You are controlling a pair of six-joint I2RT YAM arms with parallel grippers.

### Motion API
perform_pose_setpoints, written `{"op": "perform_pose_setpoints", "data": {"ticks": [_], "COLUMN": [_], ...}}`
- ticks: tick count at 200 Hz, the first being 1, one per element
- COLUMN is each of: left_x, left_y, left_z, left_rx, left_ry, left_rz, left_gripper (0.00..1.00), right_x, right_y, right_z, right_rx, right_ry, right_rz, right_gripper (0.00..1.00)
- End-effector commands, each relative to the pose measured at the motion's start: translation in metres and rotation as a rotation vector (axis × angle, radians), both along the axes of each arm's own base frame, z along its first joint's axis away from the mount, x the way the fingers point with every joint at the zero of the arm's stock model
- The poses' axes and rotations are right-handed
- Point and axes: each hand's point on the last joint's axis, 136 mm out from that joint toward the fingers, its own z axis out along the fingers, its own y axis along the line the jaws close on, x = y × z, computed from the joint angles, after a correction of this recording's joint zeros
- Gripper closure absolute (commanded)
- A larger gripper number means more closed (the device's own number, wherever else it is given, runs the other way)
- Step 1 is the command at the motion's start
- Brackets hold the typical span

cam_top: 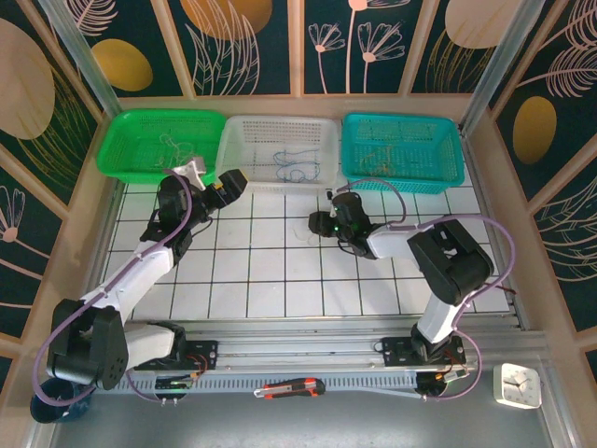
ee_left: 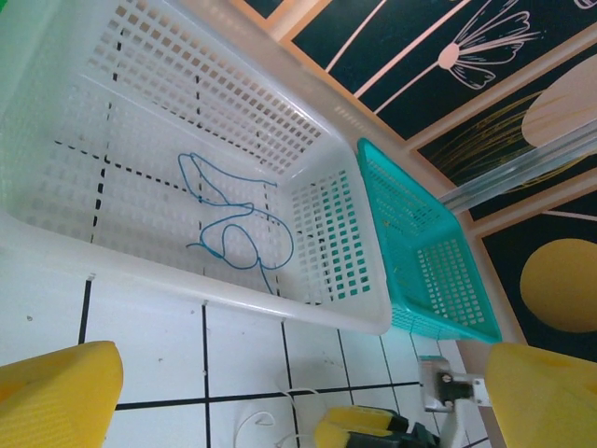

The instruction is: Untangle the cables

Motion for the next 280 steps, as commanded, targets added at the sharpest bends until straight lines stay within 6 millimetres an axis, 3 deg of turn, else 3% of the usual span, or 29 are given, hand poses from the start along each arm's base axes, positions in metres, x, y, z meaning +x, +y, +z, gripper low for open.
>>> {"op": "perform_pose_setpoints", "data": {"ticks": [1, 23, 41, 84, 156, 218, 240, 280], "left_x": [-0.002, -0.002, -0.006, -0.017, -0.047, -0.067, -0.069, -0.064], "left_y": [-0.003, -0.004, -0.006, -0.016, -0.061, -0.115, -0.127, -0.137], "left_z": [0.014, 0.013, 0.01, 0.008, 0.027, 0.022, 0.017, 0.011], "left_rx": [-0.025, -0.019, -0.021, -0.068, -0.167, -0.186, -0.185, -0.178], "left_ry": [-0.05, -0.049, -0.044, -0.046, -0.101, -0.102, -0.098, -0.094], "left_rz": [-0.004, -0.013, -0.028, -0.083, -0.228, -0.371, -0.393, -0.404], "left_gripper": [0.01, 0.01, 0.01, 0.01, 0.01, 0.19, 0.29, 0.36], "right_x": [0.018, 0.018, 0.013, -0.009, -0.034, -0.043, -0.047, -0.052], "right_y": [0.003, 0.009, 0.008, 0.002, -0.003, 0.002, 0.004, 0.005], "right_z": [0.006, 0.012, 0.028, 0.087, 0.162, 0.187, 0.191, 0.198], "right_rx": [0.006, 0.014, 0.033, 0.156, 0.342, 0.402, 0.413, 0.437], "right_ry": [-0.043, -0.057, -0.079, -0.153, -0.234, -0.254, -0.257, -0.263], "right_rz": [-0.012, 0.026, 0.043, 0.046, 0.058, 0.097, 0.106, 0.121], "right_gripper": [0.75, 1.0, 1.0, 1.0, 1.0, 1.0, 1.0, 1.0]}}
